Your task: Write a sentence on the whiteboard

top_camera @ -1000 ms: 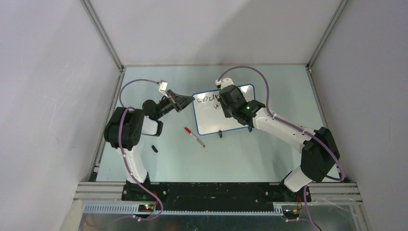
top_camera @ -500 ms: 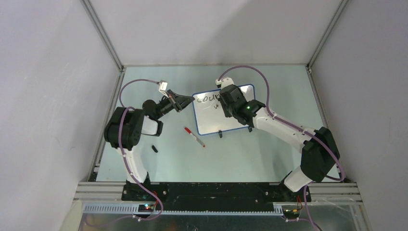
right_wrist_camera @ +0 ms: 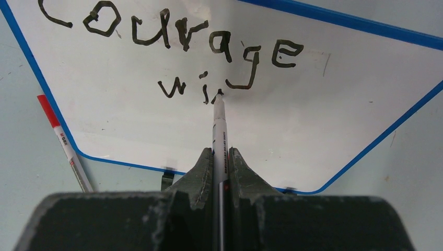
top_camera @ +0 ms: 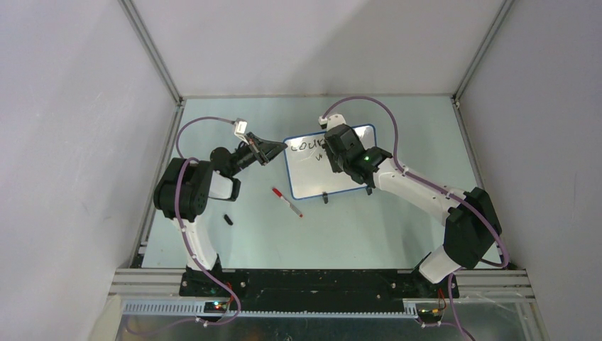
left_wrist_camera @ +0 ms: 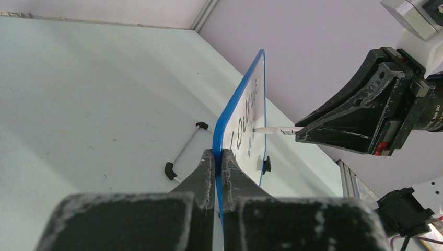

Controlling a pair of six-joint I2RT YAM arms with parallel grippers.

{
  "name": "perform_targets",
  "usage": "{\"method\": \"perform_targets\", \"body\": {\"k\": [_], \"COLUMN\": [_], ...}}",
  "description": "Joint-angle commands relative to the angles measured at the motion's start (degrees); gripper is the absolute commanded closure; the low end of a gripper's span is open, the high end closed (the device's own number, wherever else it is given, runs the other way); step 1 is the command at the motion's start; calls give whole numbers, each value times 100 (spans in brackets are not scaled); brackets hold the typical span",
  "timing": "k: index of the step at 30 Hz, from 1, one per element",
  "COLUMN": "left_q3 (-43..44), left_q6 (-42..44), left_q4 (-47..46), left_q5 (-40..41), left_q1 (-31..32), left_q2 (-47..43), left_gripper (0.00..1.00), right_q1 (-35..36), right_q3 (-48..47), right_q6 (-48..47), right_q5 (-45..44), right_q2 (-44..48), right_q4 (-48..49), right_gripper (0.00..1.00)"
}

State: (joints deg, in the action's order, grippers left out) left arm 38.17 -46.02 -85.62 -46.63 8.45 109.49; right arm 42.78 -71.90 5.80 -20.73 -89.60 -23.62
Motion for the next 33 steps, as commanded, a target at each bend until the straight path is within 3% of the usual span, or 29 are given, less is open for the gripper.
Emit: {"method": "perform_targets", "body": {"k": [1, 33], "left_q3": [-78, -82], "left_q6": [348, 352], "left_q4": [-225, -219], "left_q5": [-121, -111], "left_q1": [-6, -3], "left_q2": [-149, -152], "left_gripper": [100, 100], "right_q1": [-96, -227], "right_q3": [-236, -228], "right_q6": [36, 86], "right_q5": [-239, -331], "right_q2": [27, 122], "right_q4": [293, 229], "right_gripper": [100, 100]}}
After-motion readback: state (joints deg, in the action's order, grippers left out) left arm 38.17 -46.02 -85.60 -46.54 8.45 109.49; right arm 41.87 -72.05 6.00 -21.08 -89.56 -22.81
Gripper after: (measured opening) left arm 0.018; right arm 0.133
